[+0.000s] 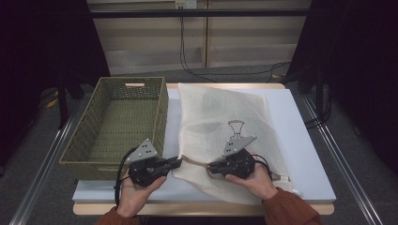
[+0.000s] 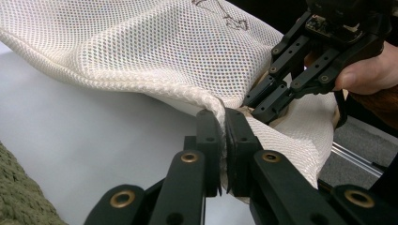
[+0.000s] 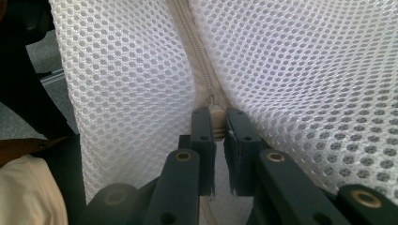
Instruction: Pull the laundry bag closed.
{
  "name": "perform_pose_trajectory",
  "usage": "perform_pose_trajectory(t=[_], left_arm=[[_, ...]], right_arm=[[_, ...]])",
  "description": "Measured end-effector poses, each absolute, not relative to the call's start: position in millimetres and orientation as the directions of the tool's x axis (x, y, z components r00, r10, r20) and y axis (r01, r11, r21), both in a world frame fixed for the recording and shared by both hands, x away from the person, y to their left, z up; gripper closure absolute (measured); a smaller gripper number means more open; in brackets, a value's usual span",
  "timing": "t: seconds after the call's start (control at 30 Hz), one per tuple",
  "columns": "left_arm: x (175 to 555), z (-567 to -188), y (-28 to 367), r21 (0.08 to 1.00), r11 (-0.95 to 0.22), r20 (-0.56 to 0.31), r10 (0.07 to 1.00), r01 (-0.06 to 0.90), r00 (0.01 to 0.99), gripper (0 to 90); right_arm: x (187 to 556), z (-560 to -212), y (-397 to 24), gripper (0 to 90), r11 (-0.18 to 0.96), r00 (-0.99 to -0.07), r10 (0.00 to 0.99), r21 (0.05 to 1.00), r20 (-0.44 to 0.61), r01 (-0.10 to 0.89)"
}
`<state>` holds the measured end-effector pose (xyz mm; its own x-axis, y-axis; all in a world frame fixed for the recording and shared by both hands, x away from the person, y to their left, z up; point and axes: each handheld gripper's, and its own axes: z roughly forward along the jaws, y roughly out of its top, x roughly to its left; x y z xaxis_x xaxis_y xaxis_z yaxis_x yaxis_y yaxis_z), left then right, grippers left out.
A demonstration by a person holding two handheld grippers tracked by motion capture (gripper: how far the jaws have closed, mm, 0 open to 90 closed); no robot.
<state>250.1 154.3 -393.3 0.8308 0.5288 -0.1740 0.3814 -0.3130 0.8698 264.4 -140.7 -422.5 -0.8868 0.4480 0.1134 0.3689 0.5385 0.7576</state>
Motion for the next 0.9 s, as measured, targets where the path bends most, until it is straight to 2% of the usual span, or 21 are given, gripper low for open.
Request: perform_pose_trajectory(t=[0.9], left_arm=[[251, -395, 159, 0.866, -0.311, -0.179, 0.538, 0.391, 0.824, 86.1]], right_arm=[[249, -419, -173, 83.0, 0.527, -0.858, 0.505, 0.755, 0.092, 0.391]])
